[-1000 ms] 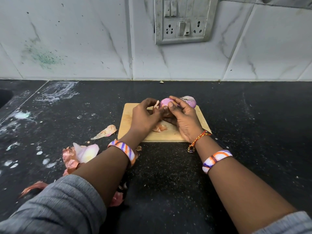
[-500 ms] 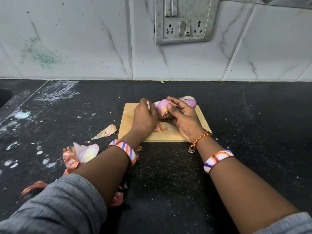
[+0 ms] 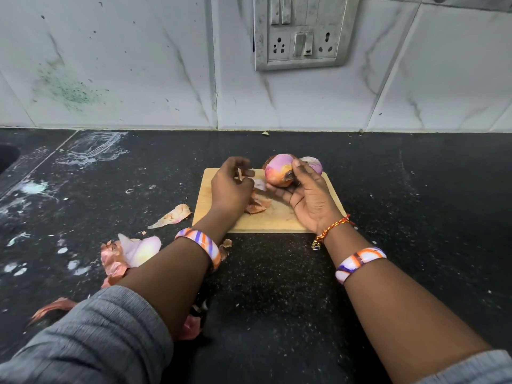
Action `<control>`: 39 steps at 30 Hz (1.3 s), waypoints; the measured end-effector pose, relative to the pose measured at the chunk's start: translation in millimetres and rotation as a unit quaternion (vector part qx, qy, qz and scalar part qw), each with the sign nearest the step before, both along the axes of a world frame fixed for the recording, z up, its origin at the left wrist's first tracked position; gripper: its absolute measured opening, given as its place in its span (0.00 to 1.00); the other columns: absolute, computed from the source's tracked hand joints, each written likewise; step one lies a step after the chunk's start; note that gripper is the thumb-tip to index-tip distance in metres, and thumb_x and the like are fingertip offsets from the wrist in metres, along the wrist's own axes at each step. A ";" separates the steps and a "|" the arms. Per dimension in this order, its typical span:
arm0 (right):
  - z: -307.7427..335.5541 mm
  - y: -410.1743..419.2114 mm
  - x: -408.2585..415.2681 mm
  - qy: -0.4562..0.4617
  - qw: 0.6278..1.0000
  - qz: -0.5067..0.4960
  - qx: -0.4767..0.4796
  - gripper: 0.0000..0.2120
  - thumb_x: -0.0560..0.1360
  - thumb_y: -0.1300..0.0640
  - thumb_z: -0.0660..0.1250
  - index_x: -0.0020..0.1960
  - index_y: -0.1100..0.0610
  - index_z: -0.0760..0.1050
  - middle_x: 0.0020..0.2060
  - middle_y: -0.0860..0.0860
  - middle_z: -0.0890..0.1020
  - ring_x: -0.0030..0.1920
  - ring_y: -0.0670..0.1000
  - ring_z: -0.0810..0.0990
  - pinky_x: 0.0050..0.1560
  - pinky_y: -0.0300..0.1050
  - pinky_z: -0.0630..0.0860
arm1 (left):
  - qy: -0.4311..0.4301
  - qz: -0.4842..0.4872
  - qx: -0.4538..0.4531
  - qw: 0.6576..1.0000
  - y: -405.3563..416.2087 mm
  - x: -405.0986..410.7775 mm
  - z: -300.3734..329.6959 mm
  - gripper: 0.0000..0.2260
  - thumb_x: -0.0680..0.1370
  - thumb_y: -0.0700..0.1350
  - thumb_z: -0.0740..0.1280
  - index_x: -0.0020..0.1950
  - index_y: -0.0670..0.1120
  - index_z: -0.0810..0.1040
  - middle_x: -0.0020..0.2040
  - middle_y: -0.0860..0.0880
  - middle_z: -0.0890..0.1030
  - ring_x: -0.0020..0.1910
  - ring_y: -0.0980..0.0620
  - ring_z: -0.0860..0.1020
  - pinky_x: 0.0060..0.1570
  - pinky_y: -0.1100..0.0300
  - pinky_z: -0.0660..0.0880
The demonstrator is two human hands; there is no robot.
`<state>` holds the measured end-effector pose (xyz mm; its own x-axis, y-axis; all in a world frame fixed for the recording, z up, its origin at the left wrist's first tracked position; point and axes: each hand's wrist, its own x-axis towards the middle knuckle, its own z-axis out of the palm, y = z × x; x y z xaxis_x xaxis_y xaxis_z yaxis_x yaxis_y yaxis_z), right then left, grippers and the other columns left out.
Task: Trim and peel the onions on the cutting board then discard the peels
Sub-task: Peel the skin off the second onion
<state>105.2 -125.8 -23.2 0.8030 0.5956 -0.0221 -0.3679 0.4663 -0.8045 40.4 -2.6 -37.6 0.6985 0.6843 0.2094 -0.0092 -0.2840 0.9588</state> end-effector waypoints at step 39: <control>5.2 -0.4 -3.2 0.041 0.999 0.019 -0.005 0.10 0.80 0.64 0.54 0.50 0.57 0.73 0.48 0.57 0.76 0.43 0.58 0.79 0.37 0.49 0.81 | 0.047 0.009 0.104 0.993 -3.4 3.1 -1.0 0.10 0.76 0.38 0.61 0.35 0.46 0.65 0.32 0.51 0.69 0.31 0.56 0.67 0.25 0.71 0.65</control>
<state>102.0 -126.2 -18.0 0.7744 0.6257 -0.0939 -0.4511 0.4419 -0.7754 43.4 -6.0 -38.6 0.7100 0.6453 0.2820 0.0843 -0.4755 0.8757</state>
